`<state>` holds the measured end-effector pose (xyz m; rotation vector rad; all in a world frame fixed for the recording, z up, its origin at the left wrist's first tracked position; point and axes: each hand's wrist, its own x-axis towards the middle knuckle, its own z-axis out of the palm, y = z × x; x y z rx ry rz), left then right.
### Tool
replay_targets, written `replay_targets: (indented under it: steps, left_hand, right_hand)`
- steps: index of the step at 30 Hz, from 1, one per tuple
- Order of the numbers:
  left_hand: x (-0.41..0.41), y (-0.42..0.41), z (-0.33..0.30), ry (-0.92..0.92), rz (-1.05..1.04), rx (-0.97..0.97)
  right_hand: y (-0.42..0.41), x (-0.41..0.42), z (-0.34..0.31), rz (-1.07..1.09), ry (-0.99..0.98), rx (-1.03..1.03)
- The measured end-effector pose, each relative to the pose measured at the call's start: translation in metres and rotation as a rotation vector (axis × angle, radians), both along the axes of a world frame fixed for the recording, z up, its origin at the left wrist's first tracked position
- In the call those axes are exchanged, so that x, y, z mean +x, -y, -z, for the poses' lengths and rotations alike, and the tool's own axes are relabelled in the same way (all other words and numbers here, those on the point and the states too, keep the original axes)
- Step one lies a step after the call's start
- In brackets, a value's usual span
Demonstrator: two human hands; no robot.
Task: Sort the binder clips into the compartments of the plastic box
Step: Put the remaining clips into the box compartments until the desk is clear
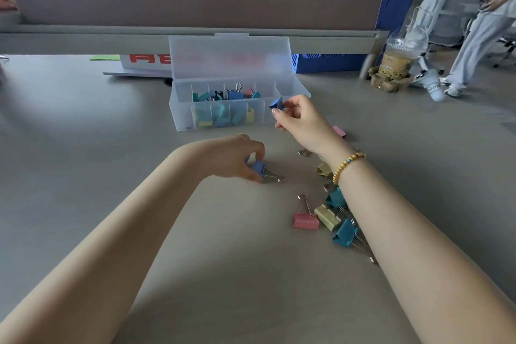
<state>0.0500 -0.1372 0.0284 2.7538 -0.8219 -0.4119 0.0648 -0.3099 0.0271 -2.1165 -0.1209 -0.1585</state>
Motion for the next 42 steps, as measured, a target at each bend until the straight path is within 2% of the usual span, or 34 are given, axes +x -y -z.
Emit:
replay_targets:
  steps: [4,10,13,15,20,23,25,27,29,32,34,37,40,42]
  left_hand:
    - [0.018,-0.004,0.007,0.117,-0.035,0.004]
    - [0.039,-0.017,-0.01,0.215,-0.174,-0.229]
    - [0.06,-0.022,-0.03,0.33,-0.382,-0.426]
    - [0.076,-0.025,-0.039,0.4,-0.498,-0.481]
    - [0.109,-0.032,-0.044,0.416,-0.627,-0.47]
    - [0.119,-0.033,-0.041,0.39,-0.645,-0.457]
    - [0.122,-0.033,-0.039,0.381,-0.651,-0.459]
    - [0.125,-0.032,-0.038,0.375,-0.652,-0.466]
    - [0.126,-0.031,-0.038,0.37,-0.647,-0.465]
    - [0.127,-0.03,-0.04,0.352,-0.646,-0.471]
    - [0.128,-0.029,-0.041,0.344,-0.637,-0.481]
    - [0.127,-0.024,-0.041,0.346,-0.623,-0.483]
    - [0.127,-0.019,-0.042,0.348,-0.622,-0.475]
    - [0.127,-0.017,-0.043,0.356,-0.626,-0.457]
  right_hand:
    - [-0.01,0.025,-0.002,0.0,0.07,0.027]
    - [-0.01,0.063,-0.006,0.174,0.116,-0.024]
    - [-0.021,0.085,-0.015,0.152,0.159,-0.175]
    - [-0.029,0.097,-0.016,0.114,0.176,-0.309]
    - [-0.04,0.121,-0.016,0.098,0.232,-0.669]
    - [-0.042,0.126,-0.012,0.126,0.306,-0.764]
    - [-0.043,0.13,-0.012,0.089,0.301,-0.769]
    - [-0.045,0.132,-0.015,0.026,0.183,-0.729]
    - [-0.043,0.131,-0.02,-0.01,0.05,-0.617]
    - [-0.033,0.127,-0.026,-0.063,-0.045,-0.411]
    - [-0.028,0.123,-0.027,-0.103,-0.081,-0.444]
    - [-0.027,0.121,-0.025,-0.147,-0.081,-0.512]
    - [-0.025,0.121,-0.024,-0.137,0.041,-0.473]
    - [-0.023,0.12,-0.023,-0.149,0.043,-0.438]
